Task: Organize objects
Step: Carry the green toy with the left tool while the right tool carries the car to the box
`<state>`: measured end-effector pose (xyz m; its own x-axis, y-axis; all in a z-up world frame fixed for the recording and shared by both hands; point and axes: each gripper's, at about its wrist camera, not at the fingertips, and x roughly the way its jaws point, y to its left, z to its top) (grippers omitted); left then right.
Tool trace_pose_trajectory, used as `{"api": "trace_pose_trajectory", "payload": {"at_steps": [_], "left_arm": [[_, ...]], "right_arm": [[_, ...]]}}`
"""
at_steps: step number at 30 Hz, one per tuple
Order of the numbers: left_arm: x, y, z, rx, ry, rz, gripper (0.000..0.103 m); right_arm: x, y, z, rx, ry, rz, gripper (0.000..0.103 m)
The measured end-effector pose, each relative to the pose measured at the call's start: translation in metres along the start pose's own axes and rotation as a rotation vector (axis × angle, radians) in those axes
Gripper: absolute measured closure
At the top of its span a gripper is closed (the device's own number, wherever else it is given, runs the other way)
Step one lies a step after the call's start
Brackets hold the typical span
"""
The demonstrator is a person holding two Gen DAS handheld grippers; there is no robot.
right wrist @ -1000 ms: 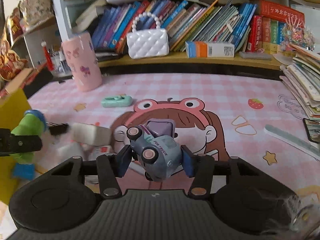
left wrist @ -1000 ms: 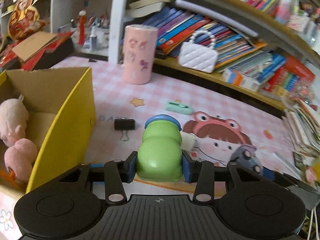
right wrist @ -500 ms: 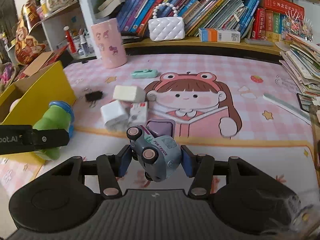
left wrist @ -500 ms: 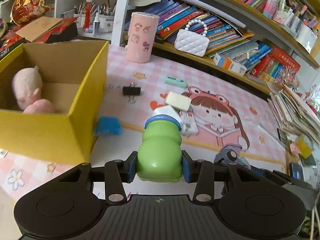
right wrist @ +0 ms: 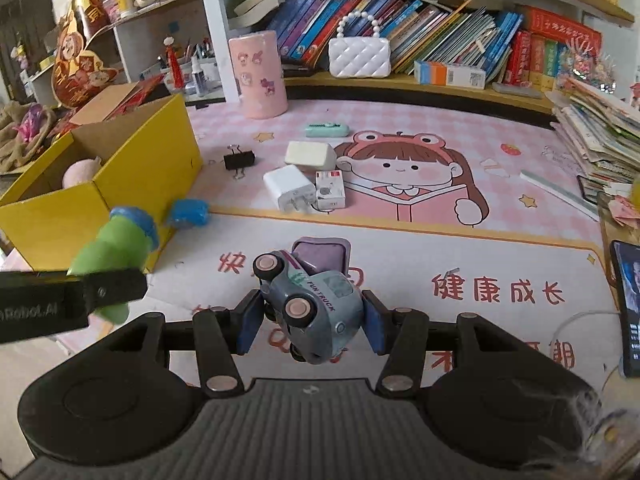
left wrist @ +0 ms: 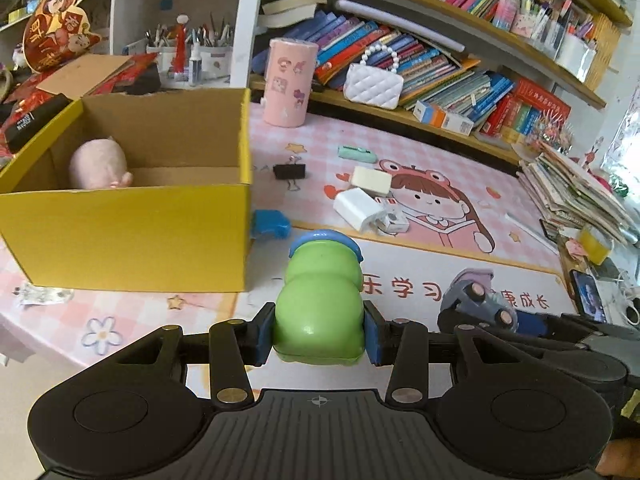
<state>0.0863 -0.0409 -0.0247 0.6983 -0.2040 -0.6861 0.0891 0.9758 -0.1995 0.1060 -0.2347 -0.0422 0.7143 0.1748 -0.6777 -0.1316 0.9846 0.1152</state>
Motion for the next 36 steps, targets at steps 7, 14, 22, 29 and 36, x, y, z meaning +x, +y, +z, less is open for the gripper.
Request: {"api": "trace_pose_trajectory", "payload": {"at_steps": [7,14,22,29,36], "left_arm": [[-0.024,0.04,-0.013,-0.025,-0.006,-0.01,0.061],[-0.051,0.081,-0.03,-0.056,-0.011,-0.01,0.061],[-0.079,0.119,-0.045,-0.07,-0.024,0.005,0.061],[-0.1,0.143,-0.055,-0.075,-0.044,0.026,0.061],[-0.116,0.163,-0.061,-0.09,-0.066,0.04,0.061]], "right_arm": [[-0.015,0.045,-0.016,-0.004,0.006,-0.015,0.053],[-0.029,0.09,-0.034,-0.029,0.007,-0.011,0.053],[-0.041,0.134,-0.053,-0.043,0.002,0.014,0.053],[-0.047,0.169,-0.066,-0.062,0.002,0.049,0.053],[-0.053,0.193,-0.072,-0.083,-0.008,0.076,0.053]]}}
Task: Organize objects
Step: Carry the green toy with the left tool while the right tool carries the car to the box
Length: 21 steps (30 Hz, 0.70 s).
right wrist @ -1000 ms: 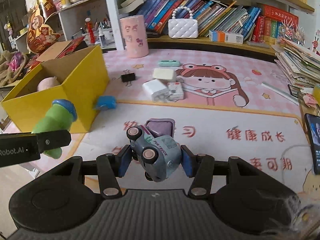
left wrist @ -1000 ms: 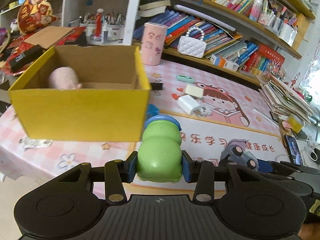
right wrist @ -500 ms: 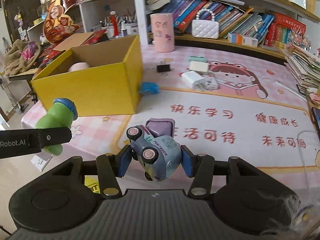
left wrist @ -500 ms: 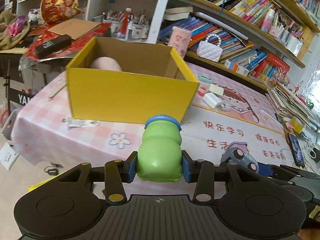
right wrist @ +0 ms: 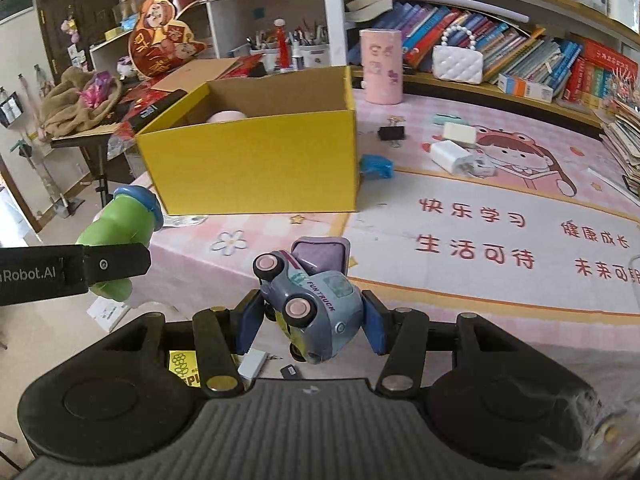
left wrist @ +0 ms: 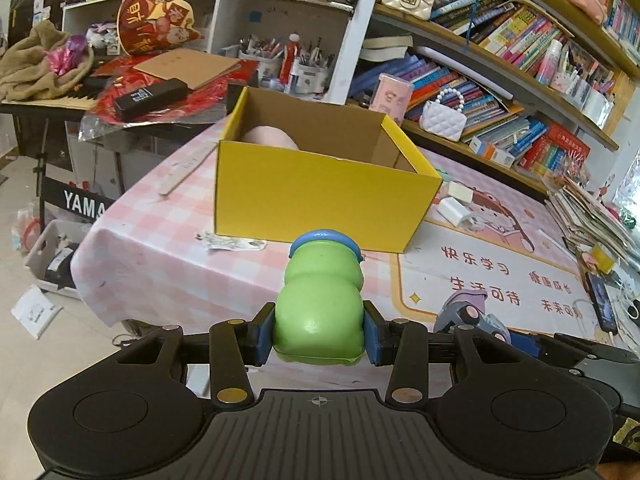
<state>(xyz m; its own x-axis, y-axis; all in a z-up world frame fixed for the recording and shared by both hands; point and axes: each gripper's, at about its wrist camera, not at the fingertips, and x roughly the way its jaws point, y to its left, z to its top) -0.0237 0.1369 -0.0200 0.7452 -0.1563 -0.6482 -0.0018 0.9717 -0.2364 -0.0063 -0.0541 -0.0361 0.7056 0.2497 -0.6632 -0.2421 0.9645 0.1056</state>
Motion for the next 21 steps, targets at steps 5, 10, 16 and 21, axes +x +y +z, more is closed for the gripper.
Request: {"api": "trace_pose_trajectory", "payload": {"at_steps": [5,10,16,21], "left_arm": [[-0.009,0.006,0.002,-0.001,-0.028,-0.002,0.061],[-0.015,0.01,0.005,0.002,-0.053,-0.01,0.061],[-0.019,0.014,0.006,0.002,-0.069,-0.012,0.061],[-0.019,0.016,0.01,0.003,-0.079,-0.012,0.061]], "right_arm": [[-0.004,0.012,0.001,-0.016,-0.017,0.007,0.053],[-0.01,0.018,0.003,-0.025,-0.04,0.001,0.053],[-0.013,0.024,0.005,-0.035,-0.054,0.003,0.053],[-0.014,0.029,0.005,-0.05,-0.057,0.01,0.053]]}}
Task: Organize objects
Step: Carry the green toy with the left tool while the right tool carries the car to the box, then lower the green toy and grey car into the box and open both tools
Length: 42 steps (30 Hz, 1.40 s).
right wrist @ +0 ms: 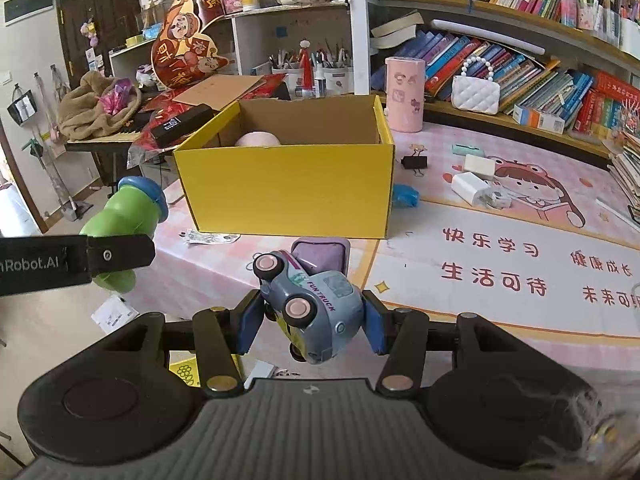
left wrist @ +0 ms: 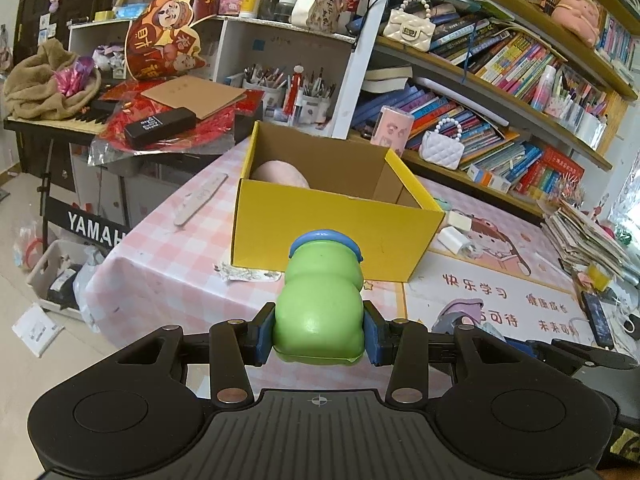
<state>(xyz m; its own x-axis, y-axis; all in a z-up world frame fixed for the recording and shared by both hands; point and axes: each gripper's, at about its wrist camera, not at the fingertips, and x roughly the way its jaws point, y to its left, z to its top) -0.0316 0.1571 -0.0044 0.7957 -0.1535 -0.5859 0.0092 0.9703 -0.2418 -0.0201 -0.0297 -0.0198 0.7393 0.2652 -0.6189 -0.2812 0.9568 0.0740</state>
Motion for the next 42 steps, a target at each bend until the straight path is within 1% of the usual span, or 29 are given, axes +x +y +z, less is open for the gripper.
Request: {"api": "trace_pose_trajectory", "payload": {"at_steps": [7,12,15,19,21,24,27,32,38,42], "left_arm": [[0.006,-0.001,0.009,0.011,-0.014,0.012,0.061],[0.009,0.0,0.027,0.037,-0.062,0.044,0.061],[0.014,0.002,0.046,0.038,-0.094,0.072,0.061],[0.026,0.006,0.074,0.019,-0.134,0.09,0.061],[0.036,0.006,0.089,0.013,-0.146,0.086,0.061],[0.054,0.004,0.107,0.017,-0.158,0.08,0.061],[0.078,-0.001,0.119,0.032,-0.143,0.076,0.061],[0.12,-0.008,0.129,0.055,-0.094,0.088,0.061],[0.158,-0.01,0.128,0.059,-0.018,0.118,0.061],[0.174,-0.007,0.125,0.045,0.022,0.134,0.061]], "right_arm": [[0.005,0.0,0.004,-0.018,-0.003,0.011,0.053],[0.016,-0.003,0.018,-0.008,-0.032,0.027,0.053],[0.027,-0.003,0.035,-0.006,-0.065,0.046,0.053],[0.042,0.0,0.065,-0.017,-0.123,0.082,0.053],[0.052,0.0,0.084,-0.014,-0.159,0.1,0.053],[0.068,-0.004,0.109,-0.002,-0.186,0.101,0.053],[0.092,-0.012,0.132,-0.004,-0.191,0.078,0.053],[0.129,-0.03,0.153,0.006,-0.171,0.062,0.053],[0.173,-0.038,0.158,-0.053,-0.08,0.059,0.053],[0.196,-0.038,0.156,-0.1,-0.025,0.064,0.053]]}}
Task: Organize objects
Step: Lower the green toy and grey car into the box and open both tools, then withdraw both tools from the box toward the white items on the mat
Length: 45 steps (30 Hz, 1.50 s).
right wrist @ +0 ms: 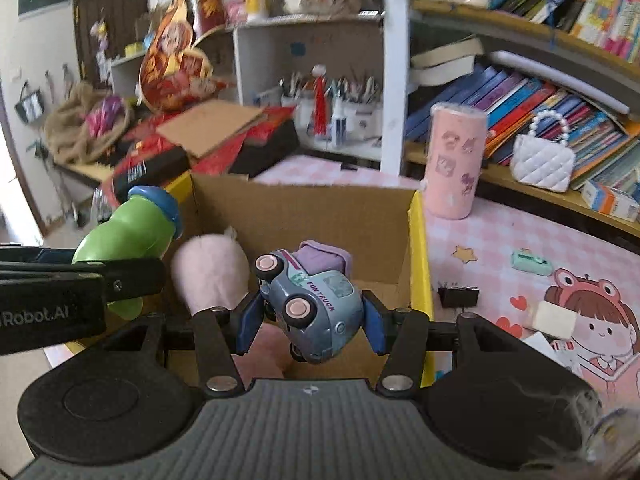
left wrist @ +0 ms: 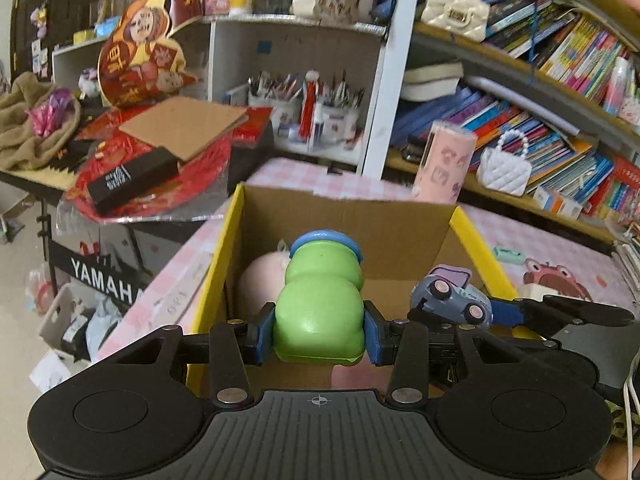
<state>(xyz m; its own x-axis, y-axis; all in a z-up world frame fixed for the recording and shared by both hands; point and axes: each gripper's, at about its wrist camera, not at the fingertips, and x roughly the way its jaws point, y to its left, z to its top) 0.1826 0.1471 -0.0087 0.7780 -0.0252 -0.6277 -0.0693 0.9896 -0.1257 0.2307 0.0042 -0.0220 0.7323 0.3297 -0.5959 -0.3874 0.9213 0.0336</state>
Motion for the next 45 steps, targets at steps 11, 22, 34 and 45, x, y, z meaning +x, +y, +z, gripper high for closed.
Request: {"api": "trace_pose_trajectory", "payload": {"at_steps": [11,22,34,45], "left_arm": [[0.016,0.004,-0.001,-0.028,0.054,0.018,0.058],[-0.018,0.007,0.004,-0.044,-0.036,0.004,0.037],[-0.1,0.023,-0.024,-0.027,-0.186,0.048,0.018],[-0.141,0.046,-0.09,-0.114,-0.095,0.082,0.011]], "right_arm": [[0.026,0.008,0.003,-0.139,0.061,-0.019,0.054],[0.009,0.006,0.007,-0.084,0.008,-0.039,0.054],[-0.075,0.023,-0.006,-0.011,-0.137,-0.087,0.051],[-0.124,0.066,-0.069,-0.061,-0.065,-0.065,0.047]]}}
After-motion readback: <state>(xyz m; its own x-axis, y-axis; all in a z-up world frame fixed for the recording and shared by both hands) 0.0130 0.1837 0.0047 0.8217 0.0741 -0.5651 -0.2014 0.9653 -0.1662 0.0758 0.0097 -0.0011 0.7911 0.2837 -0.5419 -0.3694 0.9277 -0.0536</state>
